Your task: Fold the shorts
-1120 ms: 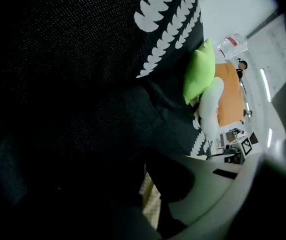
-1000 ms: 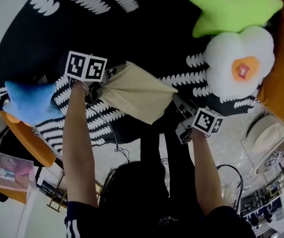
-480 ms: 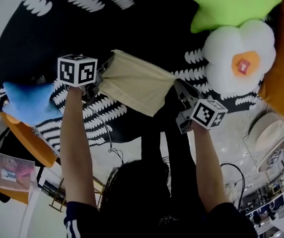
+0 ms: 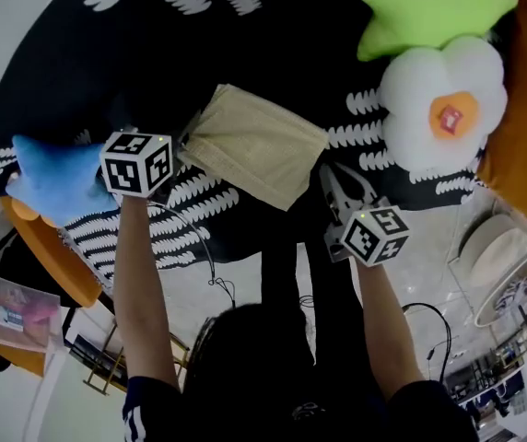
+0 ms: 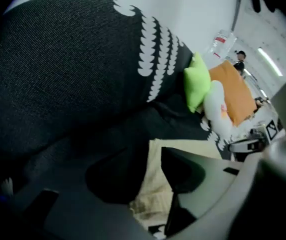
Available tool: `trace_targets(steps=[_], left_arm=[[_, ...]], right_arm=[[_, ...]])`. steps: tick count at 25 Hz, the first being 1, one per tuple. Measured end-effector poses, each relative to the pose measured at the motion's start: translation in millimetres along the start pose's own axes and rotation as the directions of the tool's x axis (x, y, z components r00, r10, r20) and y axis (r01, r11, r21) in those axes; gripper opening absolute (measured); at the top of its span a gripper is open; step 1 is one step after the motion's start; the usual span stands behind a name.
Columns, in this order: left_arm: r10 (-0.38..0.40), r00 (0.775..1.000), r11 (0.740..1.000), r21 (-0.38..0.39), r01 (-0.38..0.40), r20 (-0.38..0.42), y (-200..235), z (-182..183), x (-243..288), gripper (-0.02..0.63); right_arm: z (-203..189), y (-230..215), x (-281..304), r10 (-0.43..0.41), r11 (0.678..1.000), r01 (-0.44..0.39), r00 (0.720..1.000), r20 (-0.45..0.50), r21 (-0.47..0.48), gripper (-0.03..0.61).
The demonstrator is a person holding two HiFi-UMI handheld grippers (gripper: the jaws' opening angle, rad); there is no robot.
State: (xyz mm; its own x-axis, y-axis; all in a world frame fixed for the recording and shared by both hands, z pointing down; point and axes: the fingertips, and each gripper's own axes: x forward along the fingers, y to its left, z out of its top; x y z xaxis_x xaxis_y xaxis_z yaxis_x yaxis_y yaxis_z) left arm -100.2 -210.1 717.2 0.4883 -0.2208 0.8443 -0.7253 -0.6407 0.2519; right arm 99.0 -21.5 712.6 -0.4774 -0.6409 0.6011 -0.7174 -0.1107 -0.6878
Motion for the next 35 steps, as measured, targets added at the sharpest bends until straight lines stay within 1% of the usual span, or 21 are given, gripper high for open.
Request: trace_targets(steps=[1,2,3,4,5,6,7,8,11,13,15,16,17,18,19,21,24,26,28,31,35], left_arm=[[-0.056,0.997,0.997,0.041,0.058,-0.047,-11,-15,-3,0.165],[-0.089,0.988,0.990,0.095,0.102,-0.127,-20,-38,-2,0.132],[-0.083,0.971,0.979,0.162,0.121,-0.225,-24,-65,2,0.121],[-0.040,0.949,0.964,0.238,0.119,-0.313,-23,-93,7,0.118],[0.013,0.931,0.947,0.304,0.105,-0.365,-21,-116,12,0.117],[0.055,0.925,0.935,0.344,0.084,-0.376,-18,-132,15,0.115],[0.076,0.931,0.933,0.355,0.060,-0.357,-17,-138,17,0.115],[0.083,0.942,0.937,0.347,0.038,-0.326,-16,-137,17,0.115],[0.083,0.959,0.960,0.278,-0.004,-0.271,-12,-130,4,0.132],[0.076,0.965,0.985,0.169,-0.034,-0.251,-8,-131,-12,0.184],[0.056,0.970,0.998,0.022,-0.052,-0.235,-6,-135,-33,0.250],[0.039,0.972,0.998,-0.038,-0.049,-0.232,-9,-140,-45,0.261],[0.020,0.975,0.996,-0.082,-0.039,-0.223,-15,-144,-57,0.274],[0.005,0.979,0.993,-0.111,-0.028,-0.203,-24,-146,-68,0.282],[-0.008,0.985,0.991,-0.131,-0.015,-0.173,-34,-146,-78,0.288],[-0.023,0.995,0.988,-0.157,0.007,-0.101,-55,-143,-99,0.299],[-0.036,0.999,0.982,-0.186,0.037,0.009,-85,-136,-134,0.299],[-0.036,0.996,0.981,-0.189,0.050,0.076,-104,-129,-156,0.299],[-0.022,0.993,0.984,-0.173,0.042,0.113,-125,-126,-180,0.299],[-0.001,0.987,0.988,-0.154,0.026,0.161,-156,-122,-221,0.299],[0.018,0.969,0.991,-0.133,0.015,0.246,-183,-100,-265,0.299]], right_arm=[[-18,21,7,0.081,0.996,-0.084,0.994,-0.070,-0.040,0.009],[-41,36,15,0.135,0.987,-0.147,0.978,-0.159,-0.068,0.009],[-68,39,24,0.142,0.981,-0.171,0.956,-0.255,-0.094,0.009],[-97,33,31,0.105,0.980,-0.157,0.932,-0.347,-0.123,0.009],[-124,21,35,0.049,0.980,-0.124,0.906,-0.420,-0.155,0.009],[-144,9,36,0.002,0.978,-0.099,0.887,-0.462,-0.186,0.009],[-155,3,34,-0.023,0.973,-0.091,0.879,-0.476,-0.214,0.009],[-158,0,33,-0.034,0.966,-0.092,0.881,-0.472,-0.241,0.009],[-148,-9,22,-0.075,0.951,-0.064,0.902,-0.426,-0.302,0.020],[-135,-18,6,-0.097,0.956,-0.015,0.925,-0.367,-0.292,0.033],[-129,-14,-11,-0.093,0.966,-0.001,0.931,-0.353,-0.258,0.112],[-131,-6,-21,-0.087,0.969,-0.006,0.927,-0.365,-0.246,0.152],[-133,3,-30,-0.082,0.970,-0.013,0.923,-0.376,-0.244,0.172],[-133,12,-38,-0.079,0.968,-0.020,0.922,-0.380,-0.252,0.201],[-129,21,-45,-0.079,0.962,-0.028,0.924,-0.373,-0.271,0.209],[-115,43,-55,-0.083,0.943,-0.035,0.937,-0.339,-0.330,0.223],[-92,77,-72,-0.094,0.909,-0.026,0.960,-0.265,-0.416,0.256],[-70,97,-83,-0.092,0.883,-0.017,0.974,-0.208,-0.468,0.258],[-52,120,-101,-0.088,0.859,-0.007,0.983,-0.161,-0.512,0.258],[-38,155,-131,-0.098,0.827,0.015,0.988,-0.117,-0.562,0.259],[-23,194,-152,-0.099,0.792,0.035,0.993,-0.071,-0.610,0.273]])
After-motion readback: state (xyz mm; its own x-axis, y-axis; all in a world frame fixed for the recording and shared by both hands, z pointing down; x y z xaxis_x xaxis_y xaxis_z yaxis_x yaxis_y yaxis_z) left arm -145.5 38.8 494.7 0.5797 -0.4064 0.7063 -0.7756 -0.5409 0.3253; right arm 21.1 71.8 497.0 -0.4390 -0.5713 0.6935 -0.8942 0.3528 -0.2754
